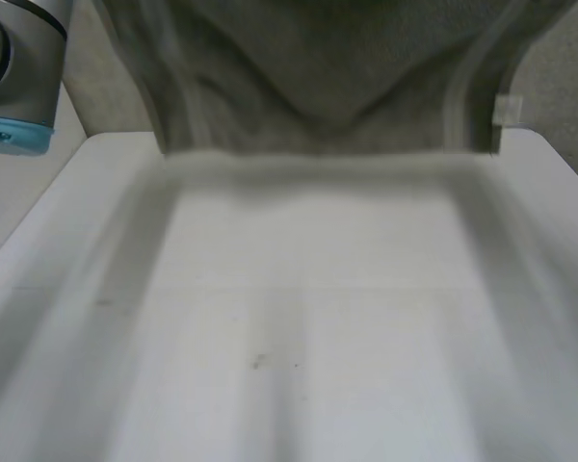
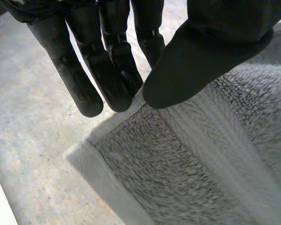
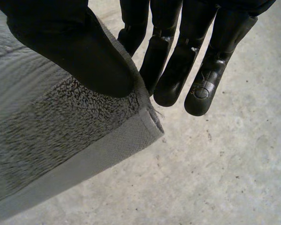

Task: Fold the towel.

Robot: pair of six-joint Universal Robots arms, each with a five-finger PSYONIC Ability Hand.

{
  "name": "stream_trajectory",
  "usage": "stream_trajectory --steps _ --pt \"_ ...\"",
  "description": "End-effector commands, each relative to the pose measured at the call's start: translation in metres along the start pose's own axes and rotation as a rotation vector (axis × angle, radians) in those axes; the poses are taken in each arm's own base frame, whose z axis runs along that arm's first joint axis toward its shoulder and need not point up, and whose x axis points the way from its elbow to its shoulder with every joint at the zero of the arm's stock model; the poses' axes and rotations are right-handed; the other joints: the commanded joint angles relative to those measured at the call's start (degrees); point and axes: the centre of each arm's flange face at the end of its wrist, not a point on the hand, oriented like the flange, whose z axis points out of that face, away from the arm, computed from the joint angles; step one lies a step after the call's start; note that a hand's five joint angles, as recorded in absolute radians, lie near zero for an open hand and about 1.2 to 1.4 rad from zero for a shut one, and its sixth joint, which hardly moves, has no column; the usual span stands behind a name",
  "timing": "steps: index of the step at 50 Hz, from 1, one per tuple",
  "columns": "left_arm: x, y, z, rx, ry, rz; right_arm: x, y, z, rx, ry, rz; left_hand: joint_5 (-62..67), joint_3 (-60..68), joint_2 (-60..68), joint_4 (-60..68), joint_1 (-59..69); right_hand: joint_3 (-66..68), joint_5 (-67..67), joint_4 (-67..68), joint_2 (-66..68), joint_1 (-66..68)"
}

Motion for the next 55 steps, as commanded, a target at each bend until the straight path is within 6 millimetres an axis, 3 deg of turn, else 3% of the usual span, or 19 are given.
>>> stream_trajectory --steps 1,2,3,5,8,13,17,21,25,29,31,32,34,40,49,51,52,54,55 --pt "0.007 0.056 -0.047 -0.234 0.055 -0.066 -0.042 0.049 -0.046 -0.35 -0.26 0.06 10.91 10.3 10.21 10.26 12.85 10.39 10.64 10.29 10.44 0.2" --pt "0.014 0.072 -0.064 -0.305 0.078 -0.075 -0.042 0.049 -0.046 -0.351 -0.261 0.06 10.91 10.3 10.21 10.26 12.85 10.39 10.64 10.29 10.44 0.2" --pt "0.014 0.072 -0.064 -0.306 0.079 -0.075 -0.053 0.061 -0.058 -0.423 -0.321 0.06 10.91 10.3 10.21 10.26 12.85 10.39 10.64 10.29 10.44 0.2" --pt "0.029 0.101 -0.102 -0.443 0.131 -0.093 -0.064 0.071 -0.071 -0.482 -0.378 0.049 10.91 10.3 10.21 10.26 12.85 10.39 10.64 10.29 10.44 0.2" --pt "0.035 0.116 -0.123 -0.517 0.159 -0.102 -0.082 0.089 -0.093 -0.558 -0.466 0.014 10.91 10.3 10.21 10.26 12.85 10.39 10.64 10.29 10.44 0.2" --pt "0.062 0.164 -0.199 -0.748 0.258 -0.14 -0.112 0.125 -0.132 -0.689 -0.592 -0.005 10.91 10.3 10.21 10.26 12.85 10.39 10.64 10.29 10.44 0.2" --pt "0.07 0.176 -0.225 -0.829 0.29 -0.139 -0.127 0.145 -0.16 -0.786 -0.663 0.0 10.91 10.3 10.21 10.26 12.85 10.39 10.64 10.29 10.44 0.2" --pt "0.071 0.172 -0.253 -0.907 0.345 -0.095 -0.123 0.142 -0.168 -0.81 -0.667 0.003 10.91 10.3 10.21 10.26 12.85 10.39 10.64 10.29 10.44 0.2" --pt "0.062 0.151 -0.26 -0.914 0.37 -0.035 -0.102 0.11 -0.172 -0.808 -0.666 0.003 10.91 10.3 10.21 10.26 12.85 10.39 10.64 10.29 10.44 0.2" --pt "0.053 0.124 -0.268 -0.916 0.405 0.034 -0.081 0.097 -0.178 -0.849 -0.666 -0.013 10.91 10.3 10.21 10.26 12.85 10.39 10.64 10.29 10.44 0.2" --pt "0.047 0.094 -0.282 -0.946 0.458 0.084 -0.063 0.08 -0.189 -0.888 -0.708 -0.065 10.91 10.3 10.21 10.26 12.85 10.39 10.64 10.29 10.44 0.2" --pt "0.047 0.094 -0.282 -0.946 0.459 0.085 -0.063 0.08 -0.189 -0.888 -0.709 -0.065 10.91 10.3 10.21 10.26 12.85 10.39 10.64 10.29 10.44 0.2" --pt "0.038 0.061 -0.291 -0.964 0.493 0.11 -0.047 0.055 -0.201 -0.907 -0.774 -0.128 10.91 10.3 10.21 10.26 12.85 10.39 10.64 10.29 10.44 0.2" --pt "0.03 0.015 -0.299 -0.953 0.543 0.098 -0.027 0.023 -0.222 -0.925 -0.894 -0.212 10.91 10.3 10.21 10.26 12.85 10.39 10.64 10.29 10.44 0.2" --pt "0.019 0.018 -0.278 -0.891 0.512 0.098 -0.027 0.022 -0.201 -0.794 -0.843 -0.19 10.91 10.3 10.21 10.26 12.85 10.39 10.64 10.29 10.44 0.2" --pt "0.021 0.043 -0.266 -0.893 0.523 0.084 -0.041 0.048 -0.192 -0.795 -0.814 -0.12 10.91 10.3 10.21 10.26 12.85 10.39 10.64 10.29 10.44 0.2" --pt "0.021 0.043 -0.265 -0.893 0.523 0.084 -0.041 0.048 -0.192 -0.795 -0.814 -0.12 10.91 10.3 10.21 10.26 12.85 10.39 10.64 10.29 10.44 0.2" --pt "0.026 0.069 -0.248 -0.869 0.525 0.084 -0.055 0.081 -0.18 -0.807 -0.776 -0.089 10.91 10.3 10.21 10.26 12.85 10.39 10.64 10.29 10.44 0.2" --pt "0.026 0.069 -0.248 -0.869 0.525 0.084 -0.055 0.081 -0.18 -0.807 -0.776 -0.089 10.91 10.3 10.21 10.26 12.85 10.39 10.64 10.29 10.44 0.2"
